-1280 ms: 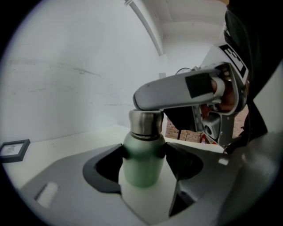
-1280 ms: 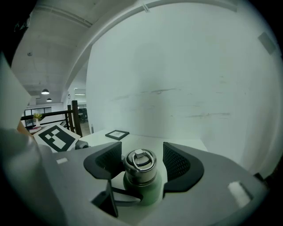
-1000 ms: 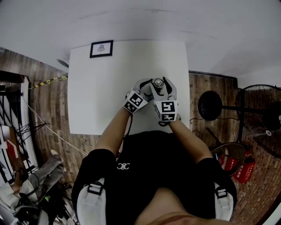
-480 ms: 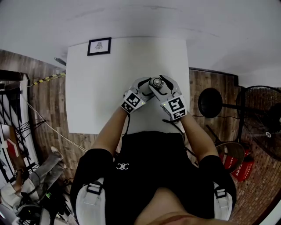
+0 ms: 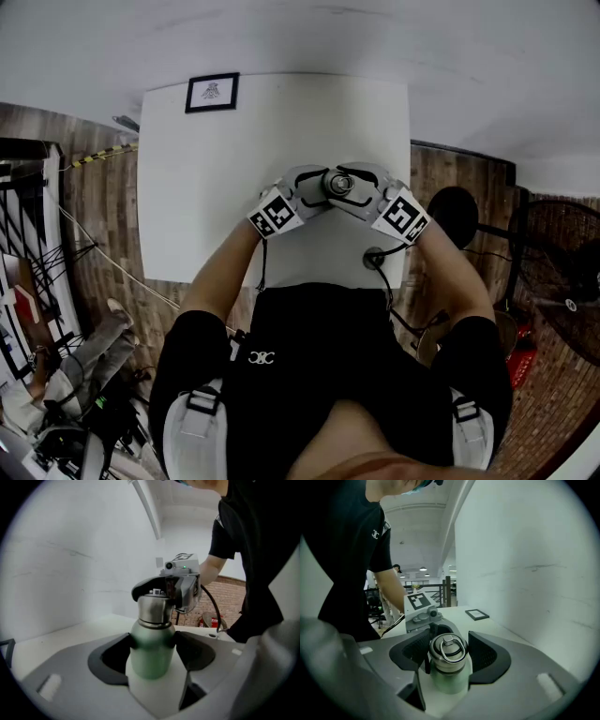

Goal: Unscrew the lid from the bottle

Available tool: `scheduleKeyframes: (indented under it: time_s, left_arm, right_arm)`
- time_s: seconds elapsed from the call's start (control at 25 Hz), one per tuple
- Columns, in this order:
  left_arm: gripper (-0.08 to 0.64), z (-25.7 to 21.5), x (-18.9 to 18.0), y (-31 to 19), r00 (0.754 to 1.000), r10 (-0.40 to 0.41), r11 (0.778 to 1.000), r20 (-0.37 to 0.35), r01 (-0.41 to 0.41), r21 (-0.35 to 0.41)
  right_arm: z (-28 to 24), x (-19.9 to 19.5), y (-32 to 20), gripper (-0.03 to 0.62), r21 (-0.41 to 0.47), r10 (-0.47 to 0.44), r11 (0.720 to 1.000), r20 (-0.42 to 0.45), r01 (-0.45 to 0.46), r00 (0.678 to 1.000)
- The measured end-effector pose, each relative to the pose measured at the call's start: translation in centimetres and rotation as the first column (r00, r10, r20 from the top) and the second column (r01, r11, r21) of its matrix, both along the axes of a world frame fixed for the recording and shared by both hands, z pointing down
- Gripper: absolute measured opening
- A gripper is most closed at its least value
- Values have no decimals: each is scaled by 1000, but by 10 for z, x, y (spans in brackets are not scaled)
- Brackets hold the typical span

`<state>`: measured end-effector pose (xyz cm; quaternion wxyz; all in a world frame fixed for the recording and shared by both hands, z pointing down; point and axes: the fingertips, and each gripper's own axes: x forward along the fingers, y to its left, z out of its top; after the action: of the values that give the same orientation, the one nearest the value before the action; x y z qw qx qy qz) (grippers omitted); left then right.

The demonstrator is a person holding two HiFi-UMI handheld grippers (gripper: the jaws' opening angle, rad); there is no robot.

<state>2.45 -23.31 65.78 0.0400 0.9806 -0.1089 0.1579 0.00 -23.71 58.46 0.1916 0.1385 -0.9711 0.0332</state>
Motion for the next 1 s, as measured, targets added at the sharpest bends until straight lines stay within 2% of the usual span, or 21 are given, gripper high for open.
scheduleKeyframes:
  time_s: [0.2, 0.32, 0.44, 0.6, 0.76, 0.88, 1.0]
  left_arm:
    - [359, 0, 4, 2, 989, 144, 990, 39, -144, -11]
    - [359, -3, 7, 2, 978, 200, 980, 53, -199, -15]
    - [359, -4, 7, 4, 976, 210, 978, 57, -210, -17]
    - [360, -2, 7, 4, 977, 203, 979, 64, -202, -18]
    - [362, -1, 6, 3, 982, 175, 985, 72, -174, -21]
    - [368, -1, 3, 4, 988, 121, 993, 91, -121, -8]
    - [376, -1, 1, 3, 992, 49, 999, 115, -52, 18]
  right_arm:
    - [-1, 0, 6, 262, -20, -203, 979, -42, 203, 978]
    - [-3, 3, 7, 262, -26, -248, 969, -56, 247, 967]
    - [-4, 3, 8, 262, -28, -247, 969, -60, 245, 967]
    - [-6, 4, 7, 262, -26, -187, 982, -9, 186, 982]
    - [-35, 8, 6, 261, -12, -100, 995, 76, 101, 992]
    - [-53, 19, 6, 261, 18, 10, 1000, 115, -13, 993]
    - [-64, 36, 1, 261, 53, 170, 982, 154, -180, 973]
